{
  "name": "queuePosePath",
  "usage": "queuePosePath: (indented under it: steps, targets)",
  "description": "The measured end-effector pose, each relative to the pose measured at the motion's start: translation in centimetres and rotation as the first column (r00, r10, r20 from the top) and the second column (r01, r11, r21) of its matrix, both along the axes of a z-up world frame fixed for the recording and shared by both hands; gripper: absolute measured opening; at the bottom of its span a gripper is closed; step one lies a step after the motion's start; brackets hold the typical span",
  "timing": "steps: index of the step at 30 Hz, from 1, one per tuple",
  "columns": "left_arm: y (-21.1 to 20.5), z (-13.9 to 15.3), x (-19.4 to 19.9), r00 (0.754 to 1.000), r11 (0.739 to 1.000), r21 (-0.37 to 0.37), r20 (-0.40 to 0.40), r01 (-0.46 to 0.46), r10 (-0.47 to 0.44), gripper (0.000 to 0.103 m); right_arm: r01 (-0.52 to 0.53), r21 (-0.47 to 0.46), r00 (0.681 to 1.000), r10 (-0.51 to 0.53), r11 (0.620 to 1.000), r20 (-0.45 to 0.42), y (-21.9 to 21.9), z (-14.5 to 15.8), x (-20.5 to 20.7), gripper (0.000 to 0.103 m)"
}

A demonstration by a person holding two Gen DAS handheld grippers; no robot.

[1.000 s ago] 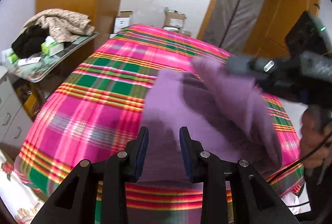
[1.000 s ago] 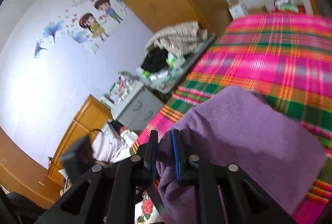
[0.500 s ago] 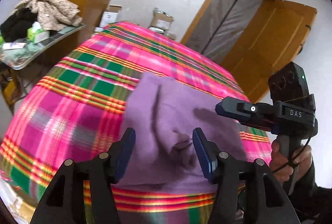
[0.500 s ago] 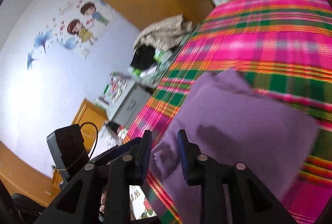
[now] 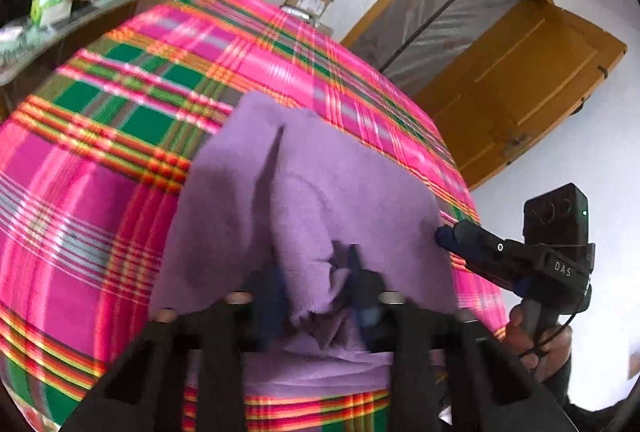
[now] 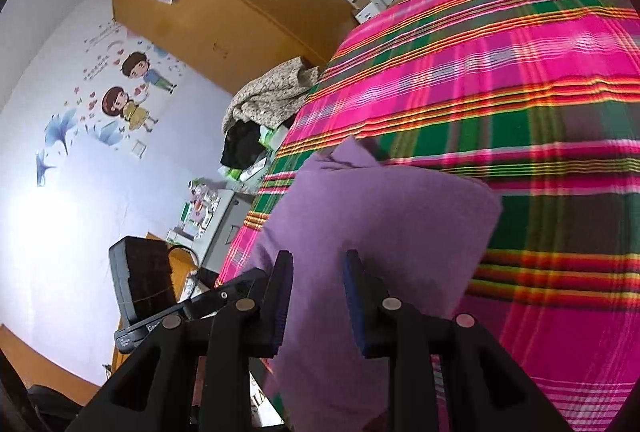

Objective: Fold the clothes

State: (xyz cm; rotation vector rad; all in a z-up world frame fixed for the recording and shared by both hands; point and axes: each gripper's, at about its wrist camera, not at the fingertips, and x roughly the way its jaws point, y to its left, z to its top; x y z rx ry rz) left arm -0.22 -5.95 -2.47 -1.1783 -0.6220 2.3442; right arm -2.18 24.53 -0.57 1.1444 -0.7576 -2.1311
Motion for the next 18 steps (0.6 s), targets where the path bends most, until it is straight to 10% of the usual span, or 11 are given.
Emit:
queuePosePath:
  steps: [6, 12, 18]
  targets:
    - [-2.3, 2.1, 0.3, 0.992, 0.998, 0.016, -0.109, -0.064, 0.065, 0.017, 0.046, -0.005, 0.999, -0.046, 0.999, -0.019, 1.3, 0.2, 0.0, 0.027]
    - [-3.7, -2.5, 0.8, 0.994, 0.994, -0.021, 0.018, -0.104, 0.105, 0.016, 0.04, 0.049, 0.998, -0.038, 0.998, -0.042, 0.4, 0.0, -0.6, 0.027]
    - [-4.2, -2.0, 1.1, 0.994, 0.994, -0.035, -0.024, -0.104, 0.104, 0.017, 0.04, 0.103, 0.997, -0.032, 0.994, -0.077, -0.3, -0.5, -1.9, 0.021]
